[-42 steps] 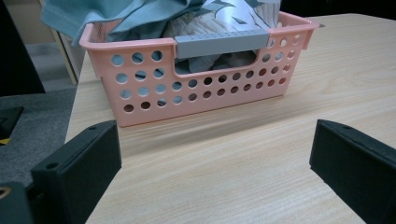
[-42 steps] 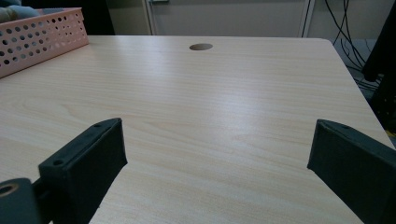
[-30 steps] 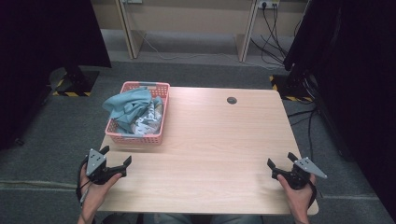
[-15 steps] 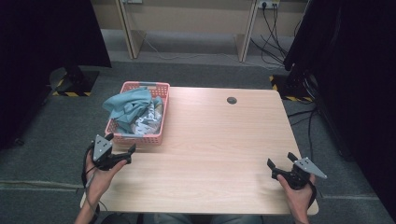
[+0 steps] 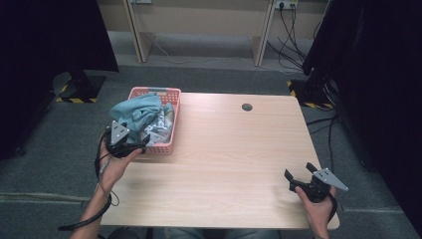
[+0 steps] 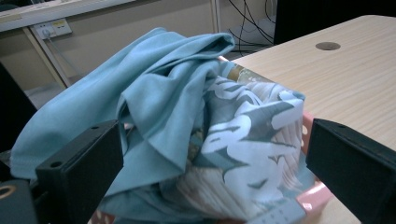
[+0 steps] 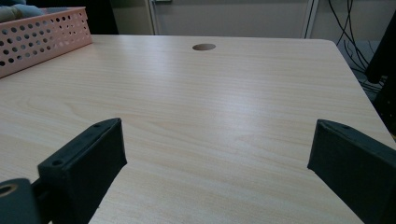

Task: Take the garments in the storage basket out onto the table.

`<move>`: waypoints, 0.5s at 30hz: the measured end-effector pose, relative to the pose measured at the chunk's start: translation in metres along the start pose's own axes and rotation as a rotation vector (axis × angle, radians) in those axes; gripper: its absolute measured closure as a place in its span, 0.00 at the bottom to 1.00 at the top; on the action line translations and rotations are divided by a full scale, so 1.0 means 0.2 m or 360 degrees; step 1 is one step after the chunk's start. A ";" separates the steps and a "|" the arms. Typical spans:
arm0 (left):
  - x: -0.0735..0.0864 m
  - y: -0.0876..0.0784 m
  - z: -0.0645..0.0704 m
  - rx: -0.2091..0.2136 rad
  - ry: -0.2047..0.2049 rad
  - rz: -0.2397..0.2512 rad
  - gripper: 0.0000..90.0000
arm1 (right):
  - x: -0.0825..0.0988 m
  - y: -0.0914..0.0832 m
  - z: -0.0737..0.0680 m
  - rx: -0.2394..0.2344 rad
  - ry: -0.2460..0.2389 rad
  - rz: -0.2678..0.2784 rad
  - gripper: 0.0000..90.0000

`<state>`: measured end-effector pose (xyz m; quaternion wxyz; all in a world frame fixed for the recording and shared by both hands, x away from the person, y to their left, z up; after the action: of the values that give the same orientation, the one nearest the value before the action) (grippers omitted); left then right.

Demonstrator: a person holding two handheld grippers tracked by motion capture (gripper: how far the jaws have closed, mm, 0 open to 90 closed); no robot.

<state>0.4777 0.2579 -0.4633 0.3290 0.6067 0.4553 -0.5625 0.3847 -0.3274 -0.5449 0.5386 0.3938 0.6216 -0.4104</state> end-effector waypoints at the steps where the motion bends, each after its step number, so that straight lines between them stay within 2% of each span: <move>1: -0.01 0.03 0.00 0.0004 0.0018 -0.0023 0.04 | 0.00 0.00 0.00 0.0000 0.0000 0.0000 0.04; 7: -0.03 0.08 0.00 0.0019 0.0016 -0.0060 0.04 | 0.00 0.00 0.00 0.0003 0.0009 -0.0003 0.04; 12: -0.04 0.17 0.02 0.0046 0.0023 -0.0144 0.03 | 0.00 0.00 0.00 0.0003 0.0012 0.0002 0.04; 15: -0.04 0.20 0.03 0.0059 0.0029 -0.0159 0.03 | 0.00 0.00 0.00 0.0002 0.0012 0.0003 0.04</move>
<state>0.5123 0.2361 -0.4609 0.2849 0.5944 0.4775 -0.5810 0.3848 -0.3279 -0.5449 0.5364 0.3962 0.6229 -0.4090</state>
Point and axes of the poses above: each handheld gripper's, and its own axes: y roughly forward along the jaws, x roughly out of its underside, z roughly to its right, the point moved 4 cm from there along y, roughly forward along the jaws, and after that the axes turned 13 degrees about z, right-handed, at the moved point
